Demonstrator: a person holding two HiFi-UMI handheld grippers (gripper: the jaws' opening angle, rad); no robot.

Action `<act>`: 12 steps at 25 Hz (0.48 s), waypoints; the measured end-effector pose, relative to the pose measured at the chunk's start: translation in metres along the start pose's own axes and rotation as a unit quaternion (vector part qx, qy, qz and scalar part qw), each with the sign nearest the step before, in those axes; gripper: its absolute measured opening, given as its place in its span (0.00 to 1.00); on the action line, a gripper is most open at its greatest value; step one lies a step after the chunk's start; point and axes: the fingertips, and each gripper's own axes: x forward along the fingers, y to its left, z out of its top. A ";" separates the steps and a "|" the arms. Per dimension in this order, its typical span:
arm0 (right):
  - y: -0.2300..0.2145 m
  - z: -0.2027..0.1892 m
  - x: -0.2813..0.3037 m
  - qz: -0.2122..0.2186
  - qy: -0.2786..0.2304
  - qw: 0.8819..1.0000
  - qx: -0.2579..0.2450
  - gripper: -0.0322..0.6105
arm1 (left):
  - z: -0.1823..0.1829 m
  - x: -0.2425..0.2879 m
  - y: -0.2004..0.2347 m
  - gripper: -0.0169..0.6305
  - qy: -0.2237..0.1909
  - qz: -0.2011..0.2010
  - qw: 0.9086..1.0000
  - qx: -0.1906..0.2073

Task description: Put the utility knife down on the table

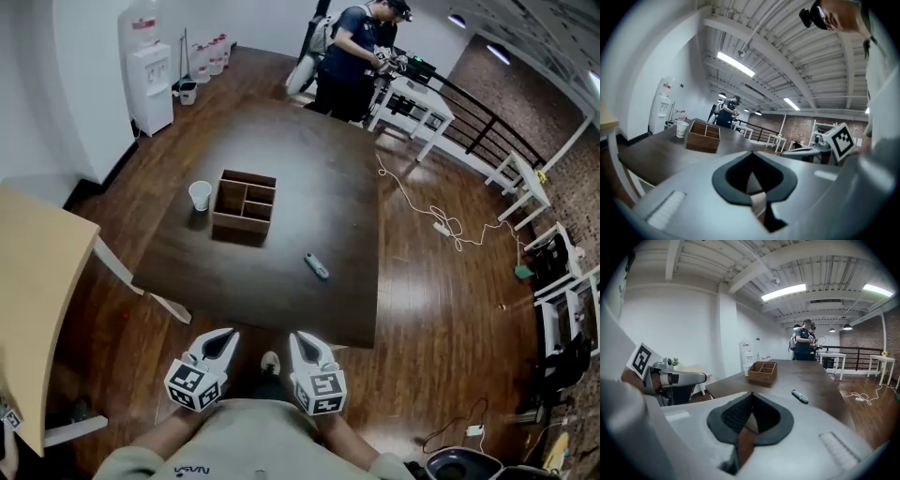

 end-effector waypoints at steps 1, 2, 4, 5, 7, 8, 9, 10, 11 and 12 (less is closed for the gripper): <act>0.013 0.003 -0.010 -0.005 -0.008 1.000 0.001 0.05 | 0.004 -0.015 -0.006 0.03 -0.004 -0.007 1.000 0.006; 0.026 0.005 -0.021 -0.010 -0.014 1.000 0.002 0.05 | 0.008 -0.029 -0.014 0.03 -0.008 -0.016 1.000 0.010; 0.050 0.006 -0.045 -0.024 -0.023 0.999 0.009 0.05 | 0.013 -0.057 -0.031 0.03 -0.012 -0.038 0.999 0.018; 0.061 0.007 -0.058 -0.032 -0.026 0.999 0.012 0.05 | 0.016 -0.071 -0.040 0.03 -0.014 -0.050 0.998 0.022; 0.082 0.007 -0.082 -0.044 -0.030 0.998 0.015 0.05 | 0.020 -0.097 -0.058 0.03 -0.014 -0.072 0.997 0.029; 0.092 0.008 -0.093 -0.048 -0.031 0.998 0.014 0.05 | 0.021 -0.110 -0.066 0.03 -0.014 -0.082 0.996 0.032; 0.102 0.010 -0.103 -0.052 -0.032 0.998 0.012 0.05 | 0.022 -0.120 -0.074 0.03 -0.015 -0.093 0.995 0.035; 0.110 0.012 -0.113 -0.056 -0.033 0.998 0.009 0.05 | 0.022 -0.130 -0.082 0.03 -0.015 -0.104 0.994 0.038; 0.116 0.013 -0.122 -0.061 -0.033 0.998 0.007 0.05 | 0.022 -0.137 -0.090 0.03 -0.017 -0.117 0.992 0.042; 0.122 0.015 -0.130 -0.066 -0.035 0.997 0.007 0.05 | 0.022 -0.144 -0.098 0.03 -0.019 -0.129 0.990 0.046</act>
